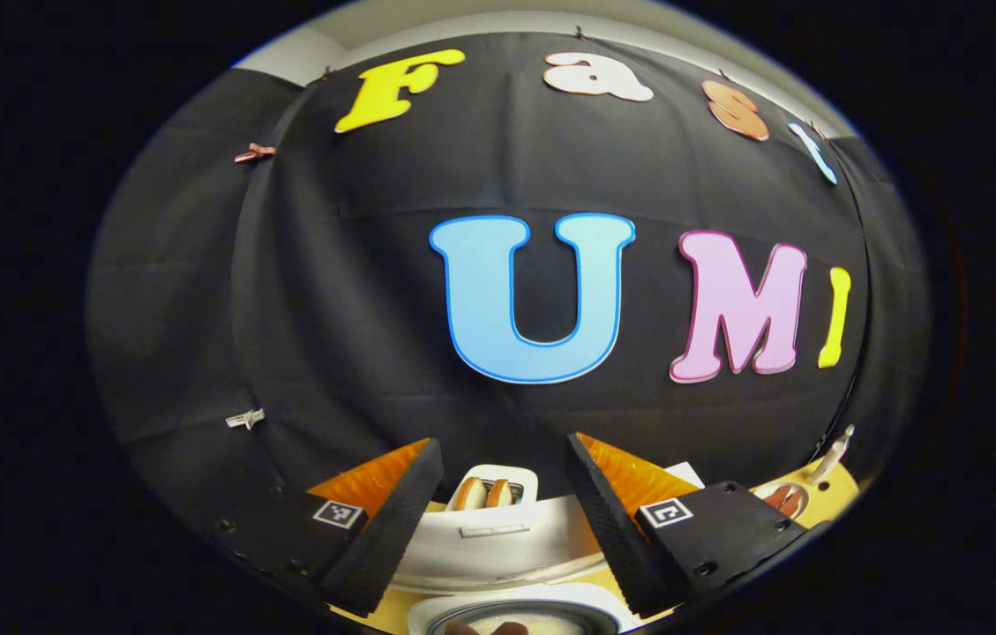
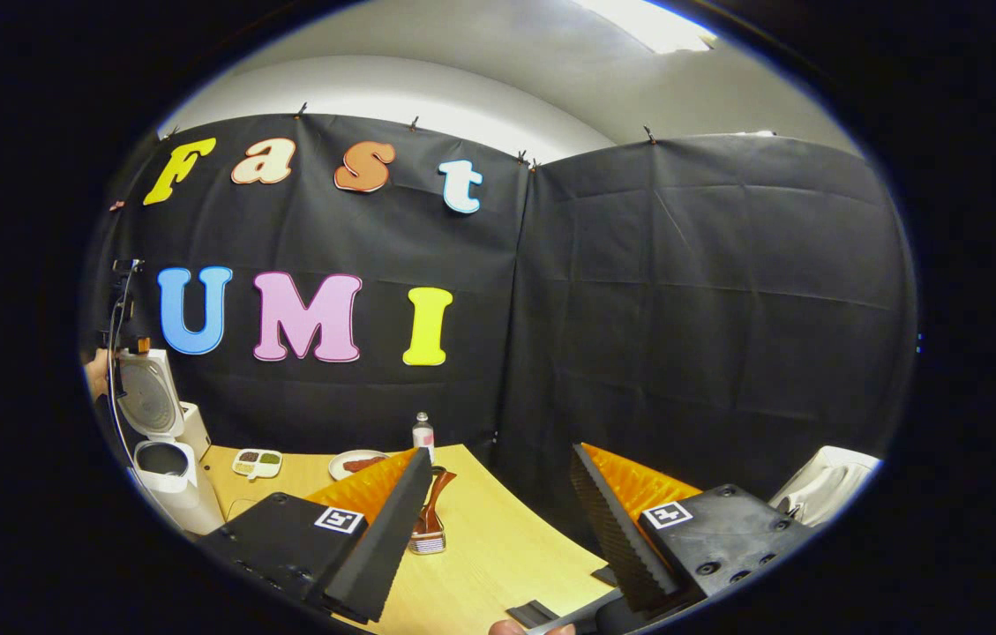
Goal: Close the left gripper, press the button to open the rice cooker; take a wooden spoon from the chopstick holder with the right hand, scoop a spoonful of rice and pour it into the rice cooker, then put the wooden spoon back into the chopstick holder.
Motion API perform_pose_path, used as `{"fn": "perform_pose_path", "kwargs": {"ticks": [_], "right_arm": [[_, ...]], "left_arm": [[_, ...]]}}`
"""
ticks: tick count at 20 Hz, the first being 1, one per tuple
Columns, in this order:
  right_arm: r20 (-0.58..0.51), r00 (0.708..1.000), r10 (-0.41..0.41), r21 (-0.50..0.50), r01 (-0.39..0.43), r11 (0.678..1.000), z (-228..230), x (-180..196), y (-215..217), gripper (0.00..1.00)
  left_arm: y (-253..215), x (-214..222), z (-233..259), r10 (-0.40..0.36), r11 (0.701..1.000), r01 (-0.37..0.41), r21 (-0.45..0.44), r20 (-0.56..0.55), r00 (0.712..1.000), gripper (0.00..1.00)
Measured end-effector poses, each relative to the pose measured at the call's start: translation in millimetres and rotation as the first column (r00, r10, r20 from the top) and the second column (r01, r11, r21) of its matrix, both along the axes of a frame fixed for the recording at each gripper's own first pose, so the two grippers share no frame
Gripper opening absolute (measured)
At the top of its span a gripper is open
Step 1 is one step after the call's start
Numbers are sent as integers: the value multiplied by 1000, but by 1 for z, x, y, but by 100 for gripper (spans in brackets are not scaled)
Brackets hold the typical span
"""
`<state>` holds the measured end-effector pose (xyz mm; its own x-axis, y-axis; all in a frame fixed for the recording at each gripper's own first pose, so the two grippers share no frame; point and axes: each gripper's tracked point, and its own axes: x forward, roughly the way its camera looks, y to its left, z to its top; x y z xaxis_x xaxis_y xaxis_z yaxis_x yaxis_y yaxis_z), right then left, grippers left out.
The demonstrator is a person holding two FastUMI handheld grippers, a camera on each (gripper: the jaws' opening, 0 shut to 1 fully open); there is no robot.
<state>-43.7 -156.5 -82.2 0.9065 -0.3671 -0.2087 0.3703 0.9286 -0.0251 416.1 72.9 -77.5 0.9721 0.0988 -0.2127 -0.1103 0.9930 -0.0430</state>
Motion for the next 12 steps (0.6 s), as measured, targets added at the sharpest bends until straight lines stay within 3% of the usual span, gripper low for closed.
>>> {"fn": "perform_pose_path", "kwargs": {"ticks": [4,5,6,12], "right_arm": [[-8,999,37,-10,-37,999,5,3,5,99],[-3,999,53,-5,-53,999,7,8,9,94],[-1,998,70,1,-70,998,7,11,13,99],[-1,982,188,16,-188,982,9,29,42,99]], "left_arm": [[-13,-32,-2,-13,1000,13,-3,-16,1000,99],[-17,-43,-4,-19,1000,19,-5,-17,1000,99],[-22,-55,-6,-25,1000,25,-8,-21,999,99],[-46,-131,-45,4,1000,-5,-18,-52,999,98]]}}
